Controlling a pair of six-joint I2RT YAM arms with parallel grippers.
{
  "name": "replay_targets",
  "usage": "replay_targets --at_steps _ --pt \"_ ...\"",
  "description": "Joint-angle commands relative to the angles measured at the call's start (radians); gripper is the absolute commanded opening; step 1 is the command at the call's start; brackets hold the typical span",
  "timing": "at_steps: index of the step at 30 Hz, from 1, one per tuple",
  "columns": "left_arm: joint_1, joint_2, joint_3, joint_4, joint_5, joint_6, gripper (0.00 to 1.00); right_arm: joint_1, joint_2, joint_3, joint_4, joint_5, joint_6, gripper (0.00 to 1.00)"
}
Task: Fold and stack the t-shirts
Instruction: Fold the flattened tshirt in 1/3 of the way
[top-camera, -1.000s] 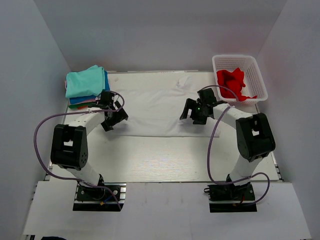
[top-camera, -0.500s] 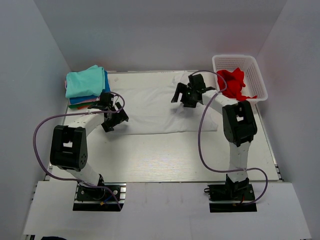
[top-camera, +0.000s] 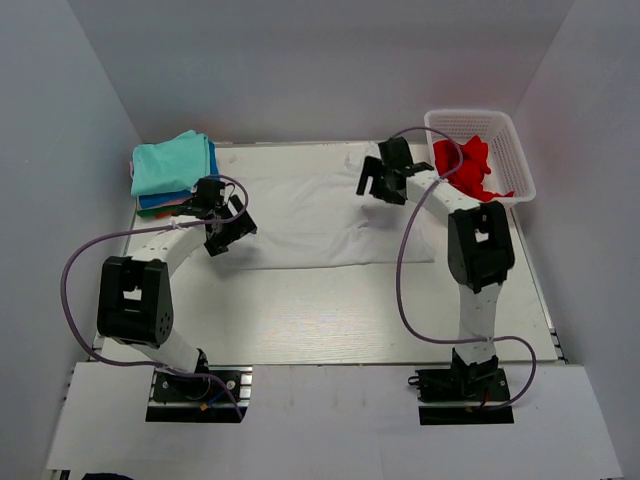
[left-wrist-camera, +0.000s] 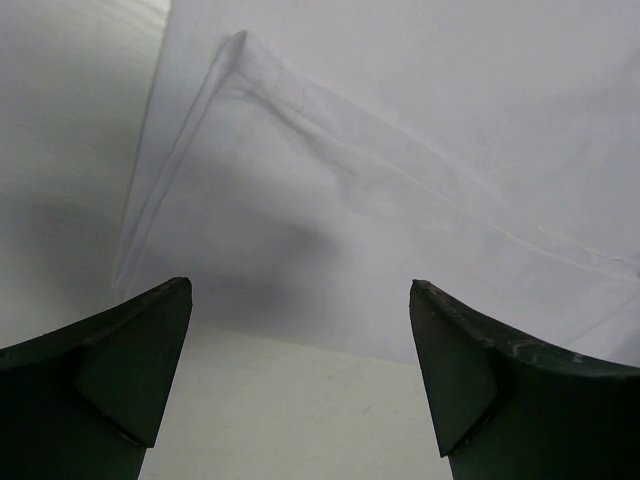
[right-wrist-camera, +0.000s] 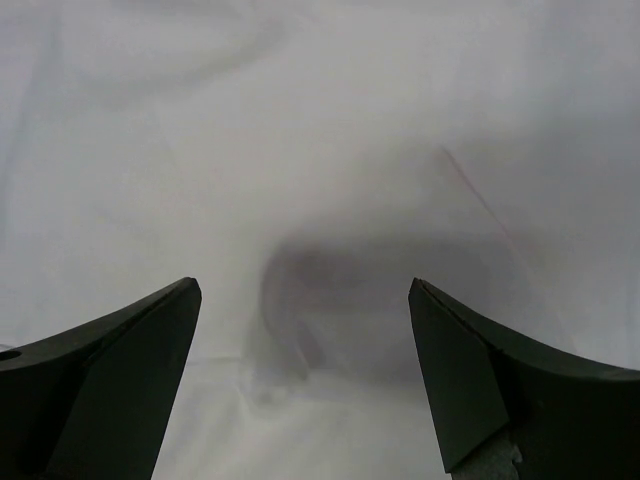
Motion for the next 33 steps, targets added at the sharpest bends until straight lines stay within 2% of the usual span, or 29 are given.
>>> replay_targets --at_steps 1,2,4,5,8,11,16,18,21,25,29,33 --pt "0.001 -0.006 0.057 0.079 0.058 0.016 1.00 -0.027 -0.181 -0.160 0.002 0.134 -0.004 0.90" --pt "0.001 0.006 0.057 0.093 0.068 0.025 1.00 -0.030 -0.268 -0.289 0.030 0.132 -0.001 0.90" --pt "0.001 0.047 0.066 0.133 0.091 0.025 1.00 -0.052 -0.330 -0.370 0.064 0.123 0.012 0.90" --pt "0.001 0.063 0.066 0.133 0.091 0.025 1.00 -0.063 -0.344 -0.461 0.082 0.122 0.009 0.90" --pt "0.001 0.135 0.091 0.148 0.091 0.034 1.00 -0.090 -0.364 -0.533 0.073 0.102 0.009 0.90" --pt "0.001 0.184 0.100 0.148 0.082 0.034 1.00 -0.110 -0.370 -0.594 0.121 0.004 0.024 0.90" --pt "0.001 0.239 0.046 0.107 0.071 0.005 1.00 -0.142 -0.372 -0.717 0.187 -0.151 0.061 0.90" --pt "0.001 0.215 -0.015 0.107 0.071 0.005 1.00 -0.147 -0.379 -0.760 0.184 -0.156 0.090 0.90" --pt "0.001 0.132 -0.116 0.116 0.059 -0.016 1.00 -0.147 -0.453 -0.865 0.167 -0.116 0.117 0.90" --pt "0.001 -0.018 -0.250 0.082 0.059 -0.036 1.00 -0.149 -0.643 -1.080 0.096 -0.018 0.159 0.90" --pt "0.001 -0.230 -0.342 -0.012 0.068 -0.059 1.00 -0.146 -0.868 -1.163 -0.006 0.022 0.159 0.90" --pt "-0.008 -0.470 -0.320 -0.091 0.047 -0.059 1.00 -0.138 -1.066 -1.122 -0.117 -0.006 0.102 0.90"
